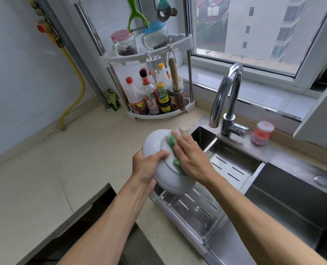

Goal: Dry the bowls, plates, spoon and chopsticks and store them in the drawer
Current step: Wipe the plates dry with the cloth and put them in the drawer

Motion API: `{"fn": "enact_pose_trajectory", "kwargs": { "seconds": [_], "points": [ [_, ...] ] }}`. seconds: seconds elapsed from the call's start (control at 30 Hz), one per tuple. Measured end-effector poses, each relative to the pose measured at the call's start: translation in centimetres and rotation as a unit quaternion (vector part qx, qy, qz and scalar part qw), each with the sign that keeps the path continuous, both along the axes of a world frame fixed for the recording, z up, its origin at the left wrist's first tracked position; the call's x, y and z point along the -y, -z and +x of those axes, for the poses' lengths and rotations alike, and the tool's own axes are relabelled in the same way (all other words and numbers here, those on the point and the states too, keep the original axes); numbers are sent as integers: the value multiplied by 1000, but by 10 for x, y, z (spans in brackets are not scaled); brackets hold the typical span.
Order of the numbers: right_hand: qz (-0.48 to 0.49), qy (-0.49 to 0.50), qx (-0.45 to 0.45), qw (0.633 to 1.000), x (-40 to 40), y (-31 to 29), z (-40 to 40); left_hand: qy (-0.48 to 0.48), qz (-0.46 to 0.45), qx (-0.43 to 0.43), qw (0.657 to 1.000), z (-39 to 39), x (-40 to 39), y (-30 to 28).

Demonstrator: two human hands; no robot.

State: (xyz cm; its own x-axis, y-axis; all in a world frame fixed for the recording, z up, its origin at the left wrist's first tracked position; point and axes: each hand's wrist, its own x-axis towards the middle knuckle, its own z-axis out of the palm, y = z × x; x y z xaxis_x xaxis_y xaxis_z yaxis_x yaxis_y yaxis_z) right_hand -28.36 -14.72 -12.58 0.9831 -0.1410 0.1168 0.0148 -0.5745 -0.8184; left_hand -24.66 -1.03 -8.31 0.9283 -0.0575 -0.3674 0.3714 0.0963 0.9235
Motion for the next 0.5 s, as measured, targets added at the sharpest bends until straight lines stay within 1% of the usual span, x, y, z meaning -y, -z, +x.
{"fn": "enact_pose_trajectory", "kwargs": {
  "seconds": [0.1, 0.17, 0.23, 0.27, 0.37, 0.4, 0.5],
  "points": [
    [-25, -69, 25, 997, -3, 2, -13, 13, -2, 1, 1000, 4, -2, -2],
    [-35, -39, -1, 999, 10, 2, -6, 15, 4, 2, 1000, 3, -2, -3],
    [-20, 10, -36, 999, 14, -3, 2, 8, 4, -4, 1000, 2, 2, -3],
    [-16, 18, -42, 999, 11, -6, 2, 1, 1, -10, 1000, 2, 4, -4],
    [-29, -15, -38, 999, -11, -10, -12, -50, -27, -21, 998, 5, 7, -4],
    [-22, -10, -30, 999, -19, -7, -19, -74, -34, -22, 996, 6, 7, -3],
    [45, 63, 8, 997, -37, 7, -37, -118, -53, -35, 991, 5, 11, -2]
  ]
}}
